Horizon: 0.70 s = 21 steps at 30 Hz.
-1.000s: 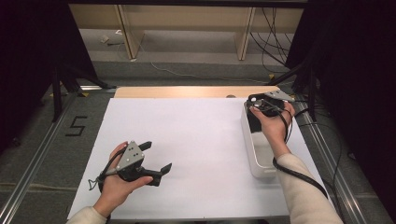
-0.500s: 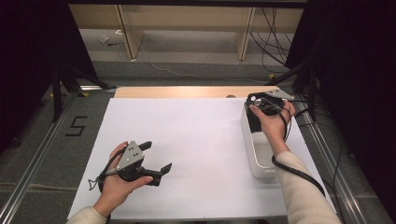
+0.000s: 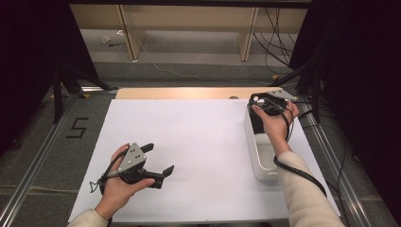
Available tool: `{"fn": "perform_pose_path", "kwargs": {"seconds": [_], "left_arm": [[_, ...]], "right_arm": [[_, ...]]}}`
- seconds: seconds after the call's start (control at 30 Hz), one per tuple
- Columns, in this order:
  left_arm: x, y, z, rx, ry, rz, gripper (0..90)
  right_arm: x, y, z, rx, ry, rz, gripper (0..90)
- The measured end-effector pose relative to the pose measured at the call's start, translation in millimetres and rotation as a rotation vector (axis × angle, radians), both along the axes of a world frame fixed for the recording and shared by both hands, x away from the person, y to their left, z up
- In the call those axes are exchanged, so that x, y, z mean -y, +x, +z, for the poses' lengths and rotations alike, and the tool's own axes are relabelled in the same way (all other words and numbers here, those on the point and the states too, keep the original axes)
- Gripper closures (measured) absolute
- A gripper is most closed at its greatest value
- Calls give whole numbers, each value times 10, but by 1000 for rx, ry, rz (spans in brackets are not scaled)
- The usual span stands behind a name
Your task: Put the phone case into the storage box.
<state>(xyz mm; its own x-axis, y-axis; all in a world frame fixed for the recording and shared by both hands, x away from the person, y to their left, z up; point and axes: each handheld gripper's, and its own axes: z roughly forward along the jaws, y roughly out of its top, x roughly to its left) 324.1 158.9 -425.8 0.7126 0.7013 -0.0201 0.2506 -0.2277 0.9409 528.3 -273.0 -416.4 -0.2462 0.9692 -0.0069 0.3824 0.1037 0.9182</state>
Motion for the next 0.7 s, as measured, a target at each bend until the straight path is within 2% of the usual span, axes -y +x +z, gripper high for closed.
{"fn": "perform_pose_path", "kwargs": {"seconds": [0.7], "left_arm": [[-1, 5, -5, -2, -1, -1, 0]], "right_arm": [[-14, 94, -32, -3, -13, -4, 129]]}}
